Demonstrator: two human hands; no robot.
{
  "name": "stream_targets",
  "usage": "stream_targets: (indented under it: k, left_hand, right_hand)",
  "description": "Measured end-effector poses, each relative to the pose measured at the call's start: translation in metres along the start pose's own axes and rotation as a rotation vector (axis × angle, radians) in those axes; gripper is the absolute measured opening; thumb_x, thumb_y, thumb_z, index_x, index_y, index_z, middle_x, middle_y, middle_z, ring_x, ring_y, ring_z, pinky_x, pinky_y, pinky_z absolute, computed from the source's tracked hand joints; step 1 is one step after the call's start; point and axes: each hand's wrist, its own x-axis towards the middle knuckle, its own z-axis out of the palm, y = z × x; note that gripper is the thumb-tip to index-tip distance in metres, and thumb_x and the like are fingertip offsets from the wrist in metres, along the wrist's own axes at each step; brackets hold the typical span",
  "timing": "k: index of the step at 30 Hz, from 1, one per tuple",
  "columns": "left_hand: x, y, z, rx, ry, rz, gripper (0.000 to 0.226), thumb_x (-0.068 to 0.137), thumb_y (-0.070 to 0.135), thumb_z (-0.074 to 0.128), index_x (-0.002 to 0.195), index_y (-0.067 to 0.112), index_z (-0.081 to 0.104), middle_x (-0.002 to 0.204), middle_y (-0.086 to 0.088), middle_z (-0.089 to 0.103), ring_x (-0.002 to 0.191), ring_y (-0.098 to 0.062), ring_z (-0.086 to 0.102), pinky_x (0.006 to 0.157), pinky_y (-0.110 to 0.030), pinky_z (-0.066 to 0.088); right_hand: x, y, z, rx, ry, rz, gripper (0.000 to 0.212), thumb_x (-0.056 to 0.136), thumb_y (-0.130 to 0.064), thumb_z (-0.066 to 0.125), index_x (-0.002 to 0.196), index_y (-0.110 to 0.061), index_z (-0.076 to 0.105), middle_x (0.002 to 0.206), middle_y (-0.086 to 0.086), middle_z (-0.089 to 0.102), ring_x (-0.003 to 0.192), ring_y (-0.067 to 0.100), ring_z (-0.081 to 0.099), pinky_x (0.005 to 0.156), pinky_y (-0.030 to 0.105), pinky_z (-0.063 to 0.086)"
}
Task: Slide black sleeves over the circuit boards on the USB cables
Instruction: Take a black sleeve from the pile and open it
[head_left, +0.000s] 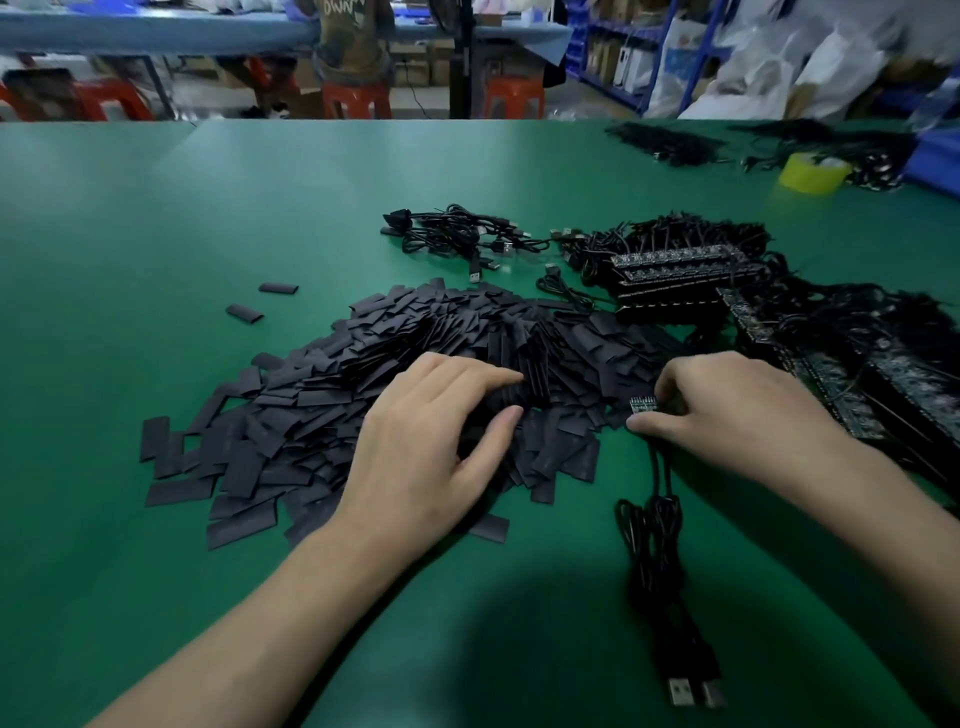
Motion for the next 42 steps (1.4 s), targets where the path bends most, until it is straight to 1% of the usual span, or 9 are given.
stream_targets:
  k: [2,7,10,14,18,22,28,37,42]
  left_hand:
    - [0.0,0.001,-0.001,-0.005,0.002,0.01,0.021,0.098,0.025,0.066,0.115,0.015,0.071,0.11,0.006,0.07,0.105,-0.015,0.061,0.092,-0.03,0.049]
    - [0.0,0.006,-0.002,-0.187,-0.021,-0.081,0.024,0.097,0.033,0.067,0.115,0.02,0.074,0.108,0.013,0.071,0.104,-0.009,0.064,0.092,-0.026,0.049]
    - [0.001,0.008,-0.004,-0.45,-0.05,-0.255,0.024,0.09,0.042,0.07,0.109,0.028,0.076,0.098,0.013,0.075,0.097,-0.01,0.07,0.086,-0.017,0.051]
    - [0.002,0.004,-0.005,-0.683,-0.074,-0.386,0.006,0.084,0.031,0.08,0.089,0.029,0.077,0.083,0.009,0.076,0.076,-0.005,0.071,0.072,-0.021,0.054]
    - [0.002,0.003,-0.004,-0.806,-0.06,-0.483,0.009,0.08,0.029,0.084,0.076,0.028,0.076,0.068,-0.001,0.072,0.048,-0.015,0.061,0.048,-0.023,0.049]
    - [0.003,0.005,-0.003,-0.901,-0.096,-0.571,0.009,0.077,0.031,0.085,0.075,0.027,0.077,0.073,-0.009,0.076,0.061,-0.05,0.067,0.056,-0.051,0.058]
    - [0.008,0.008,-0.006,-1.051,-0.141,-0.58,0.003,0.074,0.021,0.077,0.073,0.024,0.078,0.067,-0.006,0.075,0.057,-0.014,0.072,0.051,-0.02,0.054]
    - [0.009,0.012,-0.008,-1.172,-0.134,-0.622,0.007,0.071,0.022,0.077,0.074,0.016,0.079,0.068,-0.008,0.074,0.057,-0.016,0.07,0.056,-0.023,0.058]
    - [0.008,0.009,-0.012,-1.086,-0.094,-0.59,0.002,0.07,0.019,0.08,0.07,0.018,0.078,0.068,-0.009,0.074,0.061,-0.013,0.071,0.059,-0.018,0.055]
  right_hand:
    - [0.0,0.002,0.0,0.185,-0.024,-0.008,0.033,0.085,-0.06,0.072,0.09,-0.028,0.065,0.089,-0.006,0.068,0.084,0.017,0.065,0.075,0.037,0.055]
    - [-0.006,-0.011,-0.019,0.926,-0.145,-0.193,0.017,0.084,-0.034,0.079,0.082,-0.018,0.072,0.066,0.0,0.071,0.056,0.006,0.062,0.049,0.016,0.046]
    - [-0.008,-0.038,-0.02,1.227,-0.232,-0.303,0.015,0.082,-0.026,0.079,0.083,-0.013,0.073,0.066,0.003,0.07,0.056,0.01,0.063,0.046,0.021,0.049]
    - [-0.013,-0.065,-0.003,1.434,-0.236,-0.334,0.014,0.078,-0.032,0.078,0.08,-0.019,0.074,0.065,0.006,0.067,0.055,0.016,0.058,0.047,0.026,0.045]
    - [-0.018,-0.066,0.01,1.448,-0.114,-0.372,0.015,0.081,-0.036,0.074,0.078,-0.021,0.075,0.065,-0.003,0.066,0.058,0.009,0.058,0.052,0.026,0.049]
    - [-0.019,-0.07,0.015,1.46,-0.05,-0.419,0.01,0.091,-0.017,0.07,0.083,-0.01,0.071,0.071,-0.001,0.072,0.061,0.002,0.065,0.056,0.019,0.052]
    - [-0.02,-0.072,0.022,1.686,-0.16,-0.379,0.016,0.088,-0.018,0.067,0.089,-0.002,0.068,0.079,0.011,0.076,0.073,0.019,0.076,0.062,0.021,0.057]
    - [-0.018,-0.069,0.017,1.812,-0.455,-0.373,0.015,0.084,-0.026,0.067,0.075,-0.018,0.076,0.076,0.01,0.073,0.061,0.012,0.066,0.057,0.021,0.054]
    - [-0.002,-0.013,-0.016,1.266,-0.453,-0.313,0.017,0.078,-0.032,0.073,0.067,-0.019,0.072,0.064,0.004,0.067,0.056,0.015,0.063,0.055,0.019,0.052]
